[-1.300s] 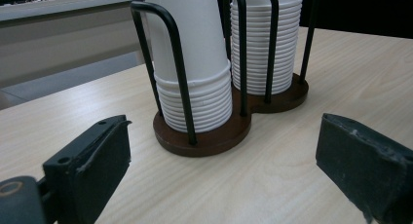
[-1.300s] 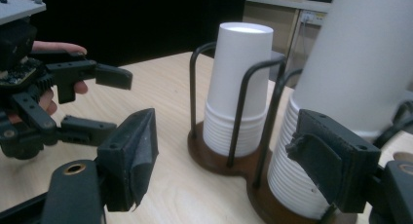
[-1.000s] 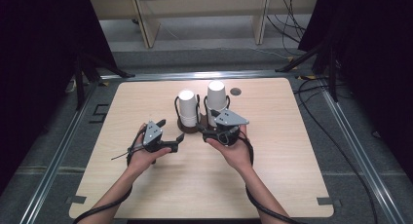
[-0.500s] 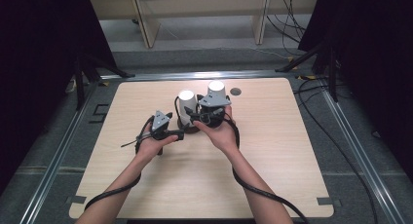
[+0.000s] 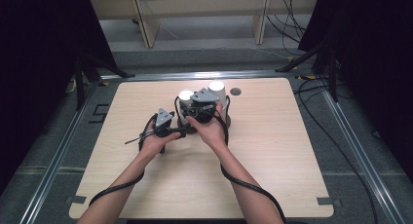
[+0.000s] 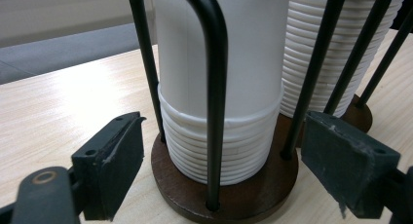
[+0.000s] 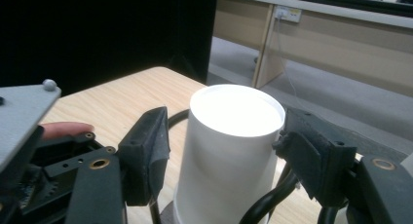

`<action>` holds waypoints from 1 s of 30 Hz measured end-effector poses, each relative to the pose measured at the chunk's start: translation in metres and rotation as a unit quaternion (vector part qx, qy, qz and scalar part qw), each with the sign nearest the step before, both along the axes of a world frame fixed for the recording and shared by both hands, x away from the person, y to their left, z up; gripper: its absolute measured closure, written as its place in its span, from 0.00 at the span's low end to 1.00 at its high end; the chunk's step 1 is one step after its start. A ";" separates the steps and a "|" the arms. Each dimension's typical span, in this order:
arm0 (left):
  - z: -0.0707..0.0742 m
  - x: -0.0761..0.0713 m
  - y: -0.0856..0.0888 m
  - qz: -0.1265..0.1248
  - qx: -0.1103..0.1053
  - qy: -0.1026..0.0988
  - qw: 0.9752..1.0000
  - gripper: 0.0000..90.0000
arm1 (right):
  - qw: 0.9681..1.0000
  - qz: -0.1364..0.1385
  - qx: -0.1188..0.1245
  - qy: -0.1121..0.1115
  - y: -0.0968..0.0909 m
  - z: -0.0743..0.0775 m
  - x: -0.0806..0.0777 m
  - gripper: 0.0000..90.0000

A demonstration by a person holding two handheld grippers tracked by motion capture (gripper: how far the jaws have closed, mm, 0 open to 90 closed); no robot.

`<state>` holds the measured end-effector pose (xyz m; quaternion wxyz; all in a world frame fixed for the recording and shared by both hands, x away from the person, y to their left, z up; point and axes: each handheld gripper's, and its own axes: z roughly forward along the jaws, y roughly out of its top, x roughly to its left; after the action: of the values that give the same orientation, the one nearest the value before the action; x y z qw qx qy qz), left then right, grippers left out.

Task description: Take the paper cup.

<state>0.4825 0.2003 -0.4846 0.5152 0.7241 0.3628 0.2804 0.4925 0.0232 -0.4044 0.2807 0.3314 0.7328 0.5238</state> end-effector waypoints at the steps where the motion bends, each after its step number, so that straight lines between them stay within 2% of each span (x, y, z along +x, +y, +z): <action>1: -0.001 0.001 -0.001 0.002 -0.007 0.003 1.000 0.17 | 1.000 -0.003 0.001 -0.006 0.001 -0.001 0.001 0.38; 2: -0.001 0.001 -0.001 0.003 -0.010 0.006 1.000 0.18 | 1.000 -0.002 0.006 0.001 0.002 -0.002 0.002 0.37; 3: 0.000 0.001 -0.001 -0.001 0.001 0.001 1.000 0.18 | 1.000 -0.004 0.000 -0.002 0.001 -0.002 0.002 0.38; 5: -0.001 0.001 -0.002 -0.001 -0.001 0.004 1.000 0.18 | 1.000 -0.006 -0.003 -0.001 0.002 -0.002 0.003 0.38; 6: -0.002 0.002 -0.004 0.001 -0.014 0.008 1.000 0.18 | 1.000 -0.002 -0.010 -0.009 0.002 -0.002 0.004 0.37; 7: -0.002 0.002 -0.004 0.001 -0.014 0.008 1.000 0.19 | 1.000 -0.009 -0.009 -0.007 0.003 -0.002 0.004 0.37; 8: -0.002 0.002 -0.003 -0.001 -0.003 0.007 1.000 0.19 | 1.000 -0.009 -0.009 -0.007 0.003 -0.002 0.004 0.37; 9: -0.002 0.003 -0.004 -0.001 -0.004 0.010 1.000 0.19 | 1.000 -0.003 -0.004 -0.002 0.005 -0.002 0.004 0.37; 10: -0.003 0.003 -0.005 -0.001 -0.012 0.014 1.000 0.19 | 1.000 -0.006 -0.009 -0.004 0.006 -0.002 0.005 0.36; 11: -0.003 0.004 -0.005 -0.001 -0.002 0.013 1.000 0.19 | 1.000 -0.006 -0.009 -0.004 0.006 -0.002 0.005 0.36; 13: -0.003 0.004 -0.006 -0.003 0.001 0.019 1.000 0.19 | 1.000 -0.006 -0.004 -0.005 0.009 -0.002 0.007 0.36; 15: -0.004 0.007 -0.008 -0.001 0.001 0.025 1.000 0.19 | 1.000 -0.014 -0.012 -0.009 0.010 -0.002 0.007 0.35; 18: -0.005 0.008 -0.009 -0.003 0.003 0.025 1.000 0.19 | 1.000 -0.010 -0.016 -0.011 0.011 -0.002 0.008 0.35; 19: -0.006 0.010 -0.011 -0.003 -0.002 0.026 1.000 0.19 | 1.000 -0.010 -0.016 -0.004 0.011 -0.001 0.007 0.35; 21: -0.007 0.012 -0.014 0.004 -0.007 0.028 1.000 0.19 | 1.000 -0.018 -0.016 -0.009 0.013 -0.002 0.009 0.35; 22: -0.007 0.013 -0.014 0.005 -0.002 0.030 1.000 0.19 | 1.000 -0.017 -0.016 -0.007 0.013 -0.001 0.009 0.34; 26: -0.009 0.015 -0.016 0.009 -0.006 0.028 1.000 0.20 | 1.000 -0.013 -0.024 -0.006 0.016 -0.001 0.010 0.34; 27: -0.009 0.015 -0.016 0.009 -0.006 0.028 1.000 0.20 | 1.000 -0.017 -0.019 -0.002 0.017 -0.001 0.009 0.34; 28: -0.009 0.017 -0.016 0.010 -0.009 0.031 0.999 0.21 | 1.000 -0.018 -0.023 -0.007 0.017 -0.002 0.010 0.33; 30: -0.009 0.017 -0.016 0.012 -0.004 0.031 0.999 0.23 | 0.999 -0.020 -0.024 -0.008 0.018 -0.002 0.011 0.33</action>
<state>0.4996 0.1848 -0.4931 0.5028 0.7260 0.3888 0.2626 0.5036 0.0415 -0.4064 0.3045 0.3351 0.7361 0.5030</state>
